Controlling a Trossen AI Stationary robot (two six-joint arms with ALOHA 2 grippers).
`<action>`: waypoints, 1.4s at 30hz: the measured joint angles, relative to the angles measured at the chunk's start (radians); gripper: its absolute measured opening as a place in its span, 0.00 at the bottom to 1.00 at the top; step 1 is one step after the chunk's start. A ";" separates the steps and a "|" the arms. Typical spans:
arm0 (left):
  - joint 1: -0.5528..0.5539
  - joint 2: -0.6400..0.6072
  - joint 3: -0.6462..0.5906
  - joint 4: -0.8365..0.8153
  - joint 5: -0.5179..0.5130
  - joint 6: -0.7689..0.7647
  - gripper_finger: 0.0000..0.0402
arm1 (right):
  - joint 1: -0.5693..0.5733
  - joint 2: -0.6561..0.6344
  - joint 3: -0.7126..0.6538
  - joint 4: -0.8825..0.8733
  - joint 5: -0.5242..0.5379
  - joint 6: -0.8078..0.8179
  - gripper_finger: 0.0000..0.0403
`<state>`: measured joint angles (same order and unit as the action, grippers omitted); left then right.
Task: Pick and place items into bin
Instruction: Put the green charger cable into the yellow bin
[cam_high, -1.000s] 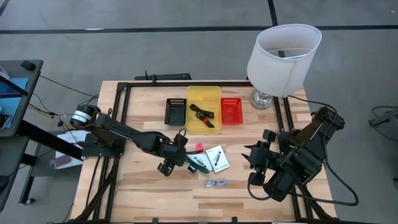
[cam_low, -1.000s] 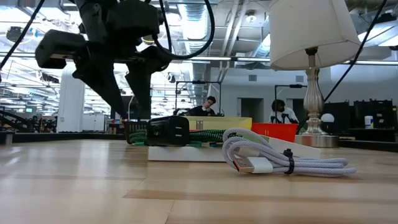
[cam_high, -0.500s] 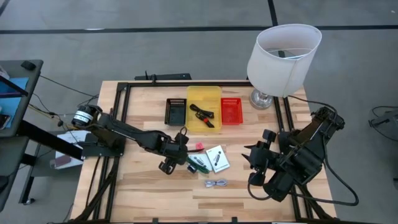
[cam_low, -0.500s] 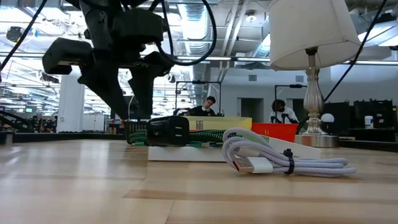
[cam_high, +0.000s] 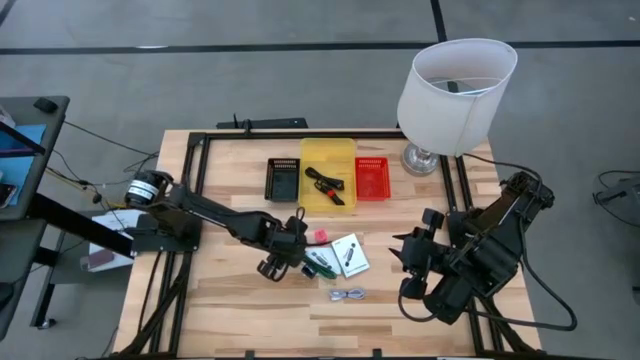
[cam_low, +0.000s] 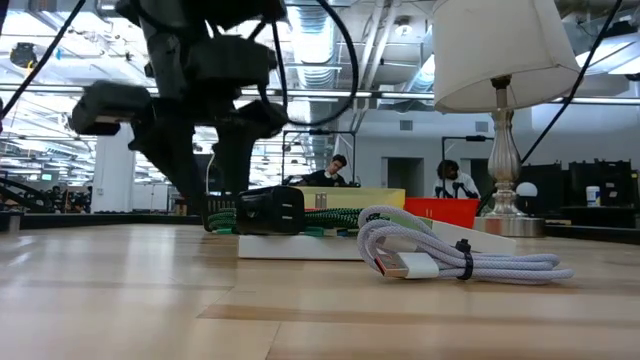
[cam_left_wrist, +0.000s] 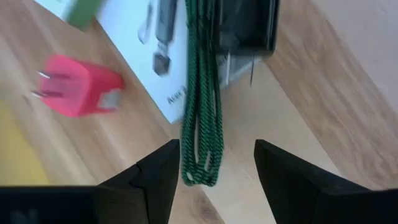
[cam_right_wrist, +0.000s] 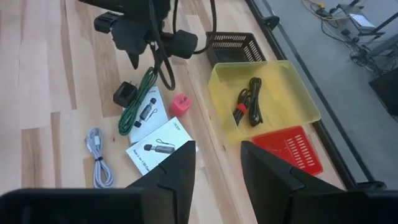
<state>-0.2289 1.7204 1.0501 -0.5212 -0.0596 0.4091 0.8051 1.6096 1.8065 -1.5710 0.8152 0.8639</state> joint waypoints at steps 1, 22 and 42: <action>0.005 0.010 0.006 -0.001 0.008 0.000 0.50 | 0.000 0.000 0.000 0.000 -0.003 0.000 0.30; 0.035 0.033 0.029 -0.019 0.057 0.006 0.50 | 0.000 0.000 0.000 0.000 -0.006 0.000 0.30; 0.054 0.033 0.028 -0.019 0.064 0.008 0.50 | 0.000 0.000 0.000 0.000 -0.007 0.000 0.30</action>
<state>-0.1749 1.7538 1.0782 -0.5400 0.0042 0.4174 0.8051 1.6096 1.8061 -1.5711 0.8082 0.8635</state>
